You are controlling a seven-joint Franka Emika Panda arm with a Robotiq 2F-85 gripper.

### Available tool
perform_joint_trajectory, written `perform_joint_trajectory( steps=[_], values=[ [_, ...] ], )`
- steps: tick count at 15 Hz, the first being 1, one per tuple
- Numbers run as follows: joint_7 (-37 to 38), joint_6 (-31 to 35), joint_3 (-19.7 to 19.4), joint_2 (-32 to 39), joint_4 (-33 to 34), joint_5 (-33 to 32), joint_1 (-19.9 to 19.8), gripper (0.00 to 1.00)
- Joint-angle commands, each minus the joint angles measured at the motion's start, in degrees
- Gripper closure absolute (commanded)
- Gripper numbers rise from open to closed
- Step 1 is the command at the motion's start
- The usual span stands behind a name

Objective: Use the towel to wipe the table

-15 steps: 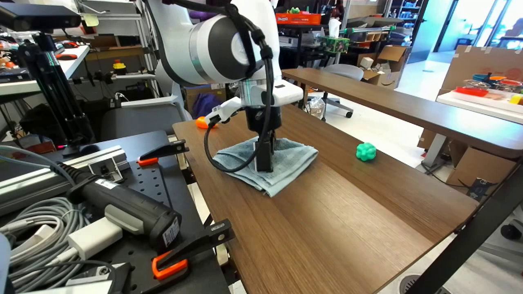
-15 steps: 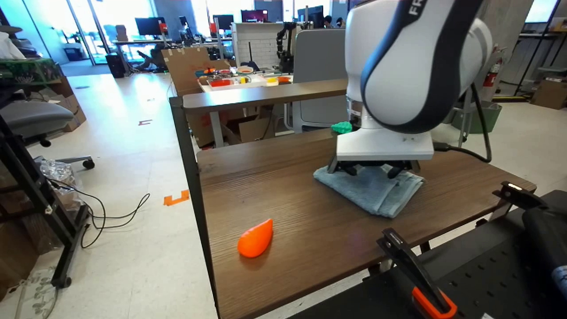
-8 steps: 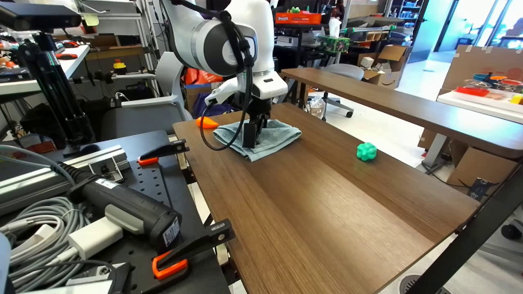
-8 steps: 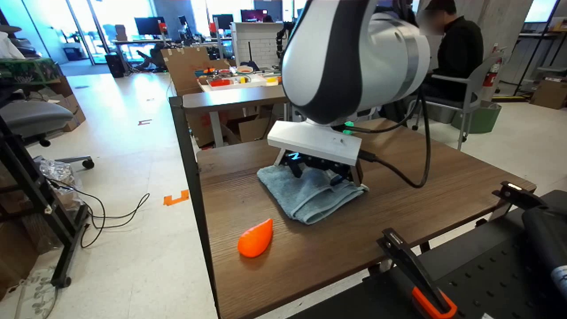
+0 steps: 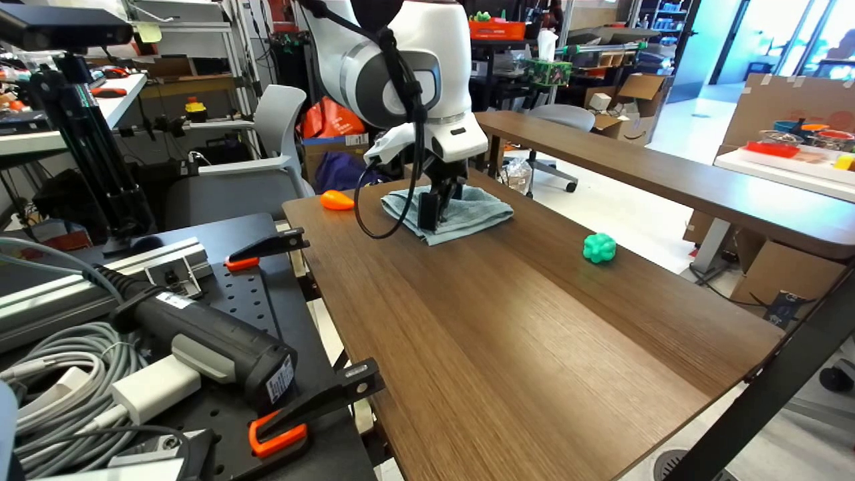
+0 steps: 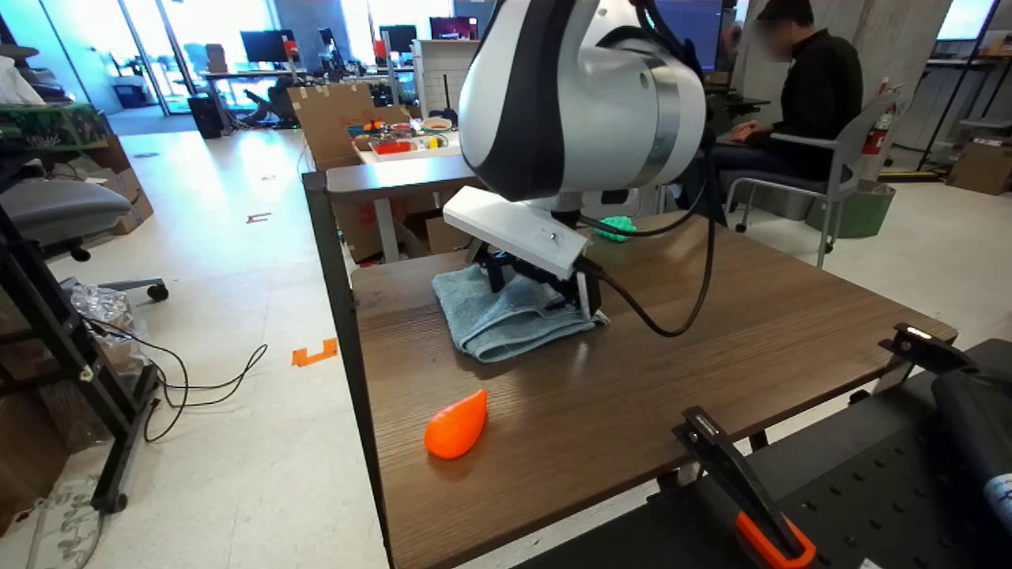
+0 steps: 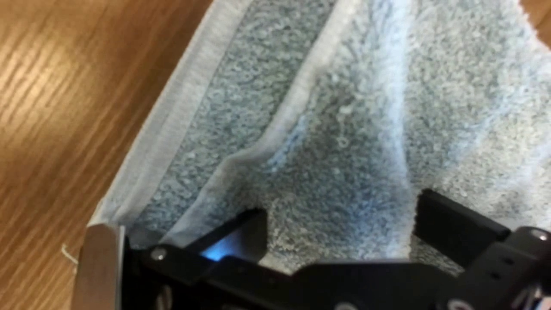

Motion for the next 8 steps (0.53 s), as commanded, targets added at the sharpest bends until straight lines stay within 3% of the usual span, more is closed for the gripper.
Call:
perform_joint_trajectory(
  steps=[1, 5, 8],
  values=[
    [-2.7, 1.7, 0.2, 1.9, 1.0, 1.5, -1.0, 0.0],
    [-10.3, 3.6, 5.2, -4.3, -6.4, 2.1, -6.9, 0.0],
    [-14.5, 3.1, 4.2, -10.9, -13.9, 2.1, -8.2, 0.0]
  ],
)
